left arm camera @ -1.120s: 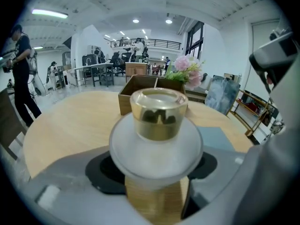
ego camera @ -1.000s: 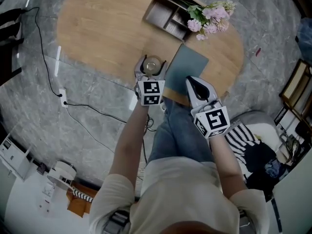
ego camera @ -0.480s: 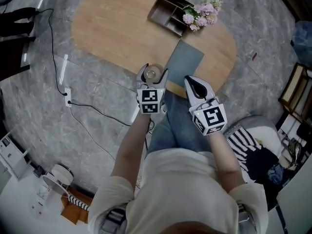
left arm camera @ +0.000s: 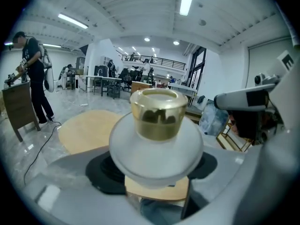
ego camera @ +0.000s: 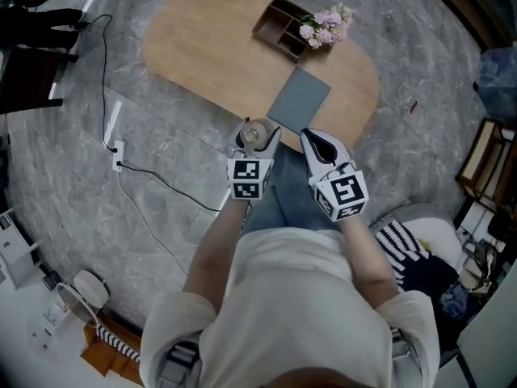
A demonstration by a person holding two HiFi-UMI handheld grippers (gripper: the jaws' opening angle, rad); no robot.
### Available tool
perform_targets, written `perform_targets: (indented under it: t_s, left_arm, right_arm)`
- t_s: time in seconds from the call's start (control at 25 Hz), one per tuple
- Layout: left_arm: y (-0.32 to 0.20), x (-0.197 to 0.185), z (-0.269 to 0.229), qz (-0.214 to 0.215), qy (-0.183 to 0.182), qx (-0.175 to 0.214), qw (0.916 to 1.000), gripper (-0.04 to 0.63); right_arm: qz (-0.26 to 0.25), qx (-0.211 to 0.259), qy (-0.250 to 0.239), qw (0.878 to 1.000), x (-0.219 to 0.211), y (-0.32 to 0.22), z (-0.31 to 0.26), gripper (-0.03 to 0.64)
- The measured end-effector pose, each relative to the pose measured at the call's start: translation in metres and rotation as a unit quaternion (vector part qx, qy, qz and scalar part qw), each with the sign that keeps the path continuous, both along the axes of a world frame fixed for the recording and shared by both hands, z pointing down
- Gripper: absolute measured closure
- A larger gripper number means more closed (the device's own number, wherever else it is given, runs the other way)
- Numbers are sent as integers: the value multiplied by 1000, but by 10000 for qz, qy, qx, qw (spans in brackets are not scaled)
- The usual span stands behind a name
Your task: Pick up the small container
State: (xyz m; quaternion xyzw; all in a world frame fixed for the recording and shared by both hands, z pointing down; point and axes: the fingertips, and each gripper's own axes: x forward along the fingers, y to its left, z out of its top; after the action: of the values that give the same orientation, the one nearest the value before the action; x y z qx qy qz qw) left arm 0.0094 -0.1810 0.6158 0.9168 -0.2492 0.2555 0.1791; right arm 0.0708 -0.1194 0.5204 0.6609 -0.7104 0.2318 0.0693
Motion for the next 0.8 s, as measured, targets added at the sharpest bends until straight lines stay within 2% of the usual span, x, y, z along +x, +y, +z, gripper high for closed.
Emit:
perform_targets:
  t_s: [0.4,0.8]
  left_arm:
    - [53,-53,-69,-343,277,86,9990,249]
    - [92,-102,-123,-581,395,105,9975,249]
  right_arm:
    - [-352,334,183,9987,-40,40,-56,618]
    - [-561,536,-12,9970,-74,71,-96,618]
